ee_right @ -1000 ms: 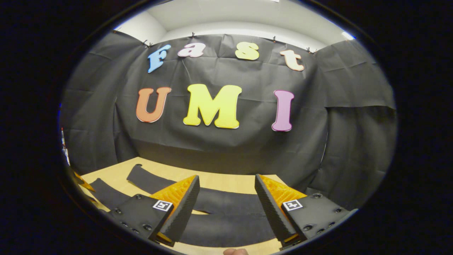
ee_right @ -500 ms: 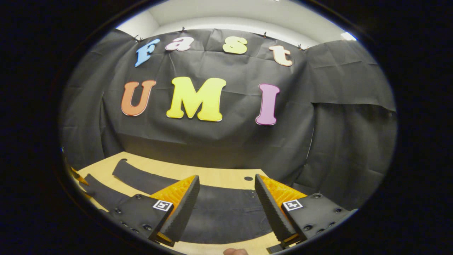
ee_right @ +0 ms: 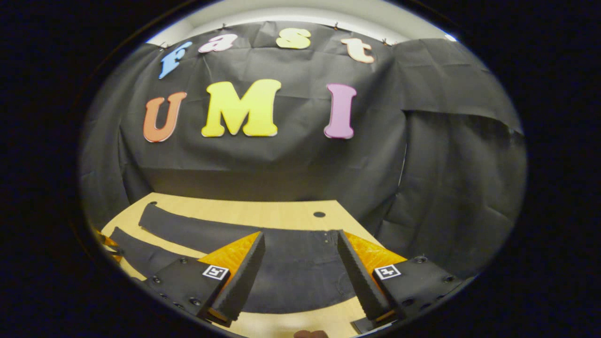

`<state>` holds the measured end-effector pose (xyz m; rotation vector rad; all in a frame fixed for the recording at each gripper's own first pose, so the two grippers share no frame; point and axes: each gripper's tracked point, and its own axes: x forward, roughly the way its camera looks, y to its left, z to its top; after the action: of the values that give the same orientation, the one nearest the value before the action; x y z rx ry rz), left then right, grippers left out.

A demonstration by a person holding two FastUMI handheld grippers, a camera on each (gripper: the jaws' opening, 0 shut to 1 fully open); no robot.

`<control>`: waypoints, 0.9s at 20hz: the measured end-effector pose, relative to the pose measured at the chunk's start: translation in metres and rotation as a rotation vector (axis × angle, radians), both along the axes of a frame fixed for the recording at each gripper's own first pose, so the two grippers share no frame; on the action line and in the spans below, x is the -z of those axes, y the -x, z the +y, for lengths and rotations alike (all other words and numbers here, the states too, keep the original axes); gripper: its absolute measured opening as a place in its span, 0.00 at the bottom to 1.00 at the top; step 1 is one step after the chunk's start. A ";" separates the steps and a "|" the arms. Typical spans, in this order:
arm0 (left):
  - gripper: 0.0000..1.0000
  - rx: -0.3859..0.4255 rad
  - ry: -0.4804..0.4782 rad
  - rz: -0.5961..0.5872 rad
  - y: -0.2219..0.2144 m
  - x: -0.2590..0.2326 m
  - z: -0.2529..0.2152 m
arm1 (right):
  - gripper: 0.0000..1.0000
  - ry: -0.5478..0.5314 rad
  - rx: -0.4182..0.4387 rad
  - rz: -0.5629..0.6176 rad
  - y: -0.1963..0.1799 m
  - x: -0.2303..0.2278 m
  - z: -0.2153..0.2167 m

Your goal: Grasp the waist and the cuffs of the jeans and fold them to make the two legs overlap; first hold the waist and fold one-third of the jeans toward the cuffs, then hold the cuffs and fold the remaining one-third in the same direction to finish folding.

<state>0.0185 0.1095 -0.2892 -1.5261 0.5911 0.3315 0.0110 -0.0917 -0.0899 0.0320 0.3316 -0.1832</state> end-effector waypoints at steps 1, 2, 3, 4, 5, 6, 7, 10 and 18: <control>0.49 -0.009 0.028 0.006 0.001 0.004 0.002 | 0.95 -0.007 0.023 0.015 -0.001 0.004 -0.010; 0.36 -0.016 0.047 0.004 0.001 0.008 0.000 | 0.96 -0.011 0.044 0.030 -0.002 0.009 -0.018; 0.20 -0.025 0.060 -0.008 0.001 0.008 0.000 | 0.98 -0.015 0.059 0.043 -0.003 0.013 -0.025; 0.15 -0.032 0.059 -0.023 0.000 0.009 -0.001 | 0.97 -0.019 0.074 0.056 -0.004 0.016 -0.031; 0.11 -0.036 0.055 -0.044 -0.001 0.008 -0.001 | 0.96 -0.025 0.083 0.066 -0.003 0.019 -0.036; 0.08 -0.033 0.049 -0.046 -0.002 0.008 0.000 | 0.95 -0.032 0.097 0.077 -0.003 0.023 -0.042; 0.04 -0.021 0.047 -0.048 -0.003 0.008 -0.002 | 0.96 -0.055 0.101 0.093 -0.003 0.029 -0.045; 0.04 0.003 0.044 -0.052 -0.003 0.007 0.000 | 0.96 -0.185 0.117 0.215 0.003 0.068 -0.052; 0.03 -0.021 0.060 -0.046 -0.006 0.007 0.000 | 0.85 -0.837 0.389 0.580 0.031 0.177 -0.079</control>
<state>0.0241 0.1095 -0.2962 -1.5948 0.5537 0.2966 -0.0200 -0.1706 -0.2668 0.8888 0.9650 -0.4301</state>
